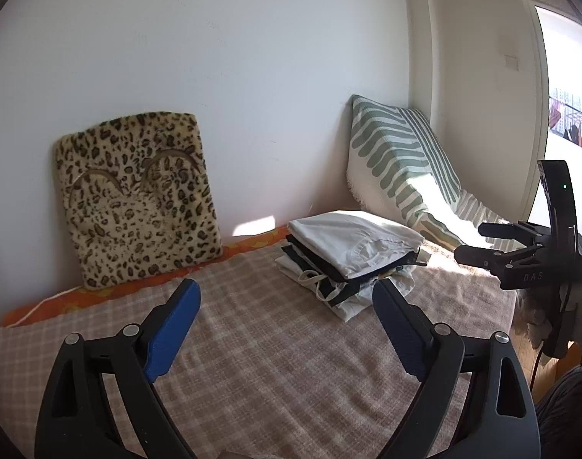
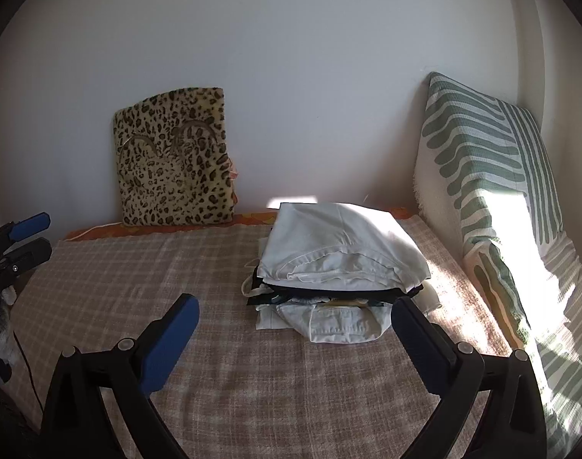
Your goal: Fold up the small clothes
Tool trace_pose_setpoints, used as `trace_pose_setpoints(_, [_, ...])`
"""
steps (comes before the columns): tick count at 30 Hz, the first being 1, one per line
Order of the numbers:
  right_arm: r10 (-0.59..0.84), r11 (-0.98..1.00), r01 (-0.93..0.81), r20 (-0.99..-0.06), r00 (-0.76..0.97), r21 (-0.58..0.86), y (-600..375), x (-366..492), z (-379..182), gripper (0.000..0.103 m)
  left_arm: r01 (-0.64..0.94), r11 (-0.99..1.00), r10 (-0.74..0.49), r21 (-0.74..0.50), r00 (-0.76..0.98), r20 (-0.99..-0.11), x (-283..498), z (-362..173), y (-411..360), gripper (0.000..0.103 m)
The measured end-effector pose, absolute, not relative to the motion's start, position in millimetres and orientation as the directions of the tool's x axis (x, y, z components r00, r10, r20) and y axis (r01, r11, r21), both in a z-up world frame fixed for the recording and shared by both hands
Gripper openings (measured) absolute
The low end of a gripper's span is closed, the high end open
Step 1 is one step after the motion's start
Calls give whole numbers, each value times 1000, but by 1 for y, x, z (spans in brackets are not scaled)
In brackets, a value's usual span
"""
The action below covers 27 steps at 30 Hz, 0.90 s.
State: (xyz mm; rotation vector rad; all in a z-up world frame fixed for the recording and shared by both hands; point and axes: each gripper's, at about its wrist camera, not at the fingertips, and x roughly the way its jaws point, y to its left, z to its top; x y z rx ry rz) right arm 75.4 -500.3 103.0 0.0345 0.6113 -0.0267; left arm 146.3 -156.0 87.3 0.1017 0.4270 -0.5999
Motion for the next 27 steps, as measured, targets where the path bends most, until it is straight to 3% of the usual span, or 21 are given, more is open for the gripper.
trace_pose_setpoints(4, [-45,999,54,-542,839,1,-482,68,102,103,530,847,-501,-36,774,-388,134,85,-139,102])
trace_pose_setpoints(14, [-105,994,93,-510,854,-49,-453,64,81,103,428,899,-420,-93,780,-464,134,56,-114,102])
trace_pose_setpoints(27, [-168,986,143,-483,859,-88,-447,65,61,103,424,906,-359,14,784,-506,130,33,-125,102])
